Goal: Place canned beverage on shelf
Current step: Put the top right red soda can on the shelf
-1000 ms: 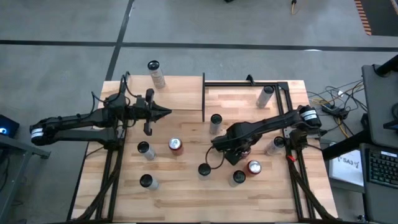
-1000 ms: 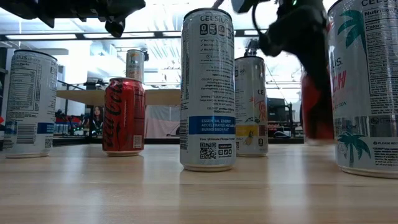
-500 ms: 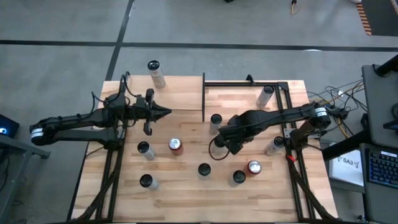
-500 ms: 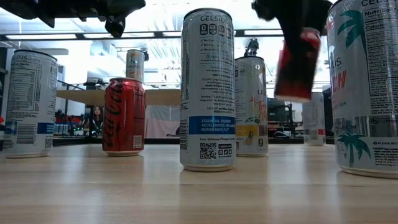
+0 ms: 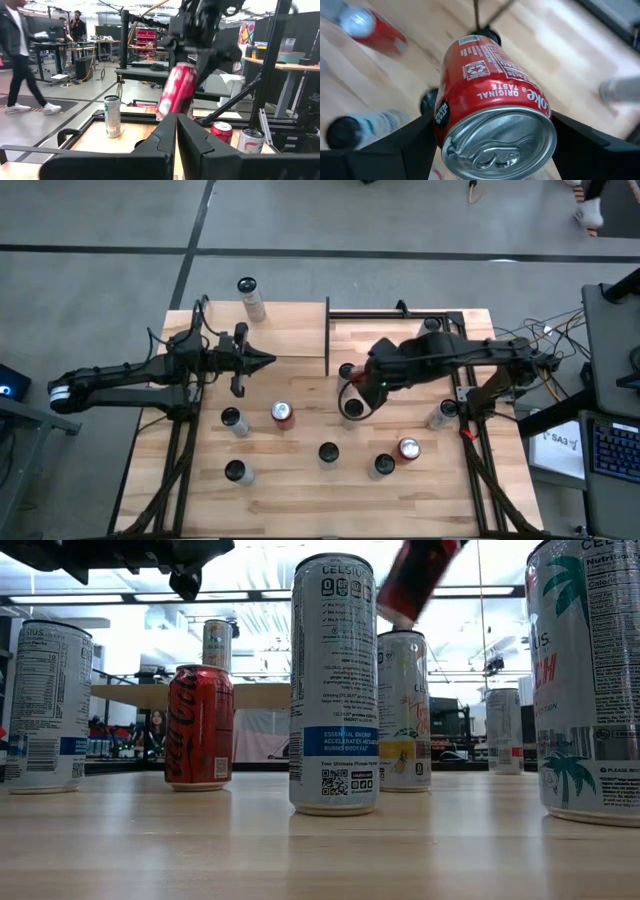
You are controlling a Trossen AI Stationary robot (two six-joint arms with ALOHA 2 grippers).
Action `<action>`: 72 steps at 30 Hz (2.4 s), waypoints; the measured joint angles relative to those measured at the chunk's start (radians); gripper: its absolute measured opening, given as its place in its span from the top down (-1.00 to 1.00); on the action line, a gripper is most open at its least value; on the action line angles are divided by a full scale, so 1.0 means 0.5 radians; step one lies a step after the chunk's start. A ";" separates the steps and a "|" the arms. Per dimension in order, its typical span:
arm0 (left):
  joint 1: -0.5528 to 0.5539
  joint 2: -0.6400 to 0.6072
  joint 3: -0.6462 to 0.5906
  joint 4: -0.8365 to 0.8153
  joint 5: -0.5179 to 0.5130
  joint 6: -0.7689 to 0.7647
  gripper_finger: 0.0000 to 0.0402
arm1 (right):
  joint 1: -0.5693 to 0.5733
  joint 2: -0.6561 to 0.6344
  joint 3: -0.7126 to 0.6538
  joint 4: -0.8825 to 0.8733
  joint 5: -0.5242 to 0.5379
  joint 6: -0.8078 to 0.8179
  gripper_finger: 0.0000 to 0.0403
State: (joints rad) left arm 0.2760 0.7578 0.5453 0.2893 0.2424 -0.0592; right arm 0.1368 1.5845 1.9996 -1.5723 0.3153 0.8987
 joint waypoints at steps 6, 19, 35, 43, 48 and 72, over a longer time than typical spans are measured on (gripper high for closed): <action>0.002 0.009 0.000 0.012 0.000 0.001 1.00 | -0.014 0.001 0.202 0.206 0.088 -0.271 -0.49; 0.002 0.011 0.000 0.034 -0.048 0.033 1.00 | -0.202 0.148 0.274 0.716 -0.026 -0.955 -0.49; -0.085 0.269 0.000 0.399 -0.047 -0.019 0.75 | -0.337 0.378 0.274 0.899 -0.277 -1.313 -0.49; -0.153 0.389 0.001 0.515 -0.048 0.122 0.04 | -0.336 0.397 0.271 0.865 -0.279 -1.329 -0.49; -0.167 0.388 0.001 0.516 -0.053 0.178 -0.47 | -0.344 0.397 0.270 0.823 -0.279 -1.314 -0.49; -0.531 0.799 0.215 0.304 -0.889 0.298 -0.64 | -0.350 0.412 0.268 0.659 -0.263 -0.978 -0.49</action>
State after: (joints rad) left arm 0.0103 1.1573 0.6528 0.4411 -0.2019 0.0899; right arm -0.0383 1.7905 2.1338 -1.2428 0.1837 0.4095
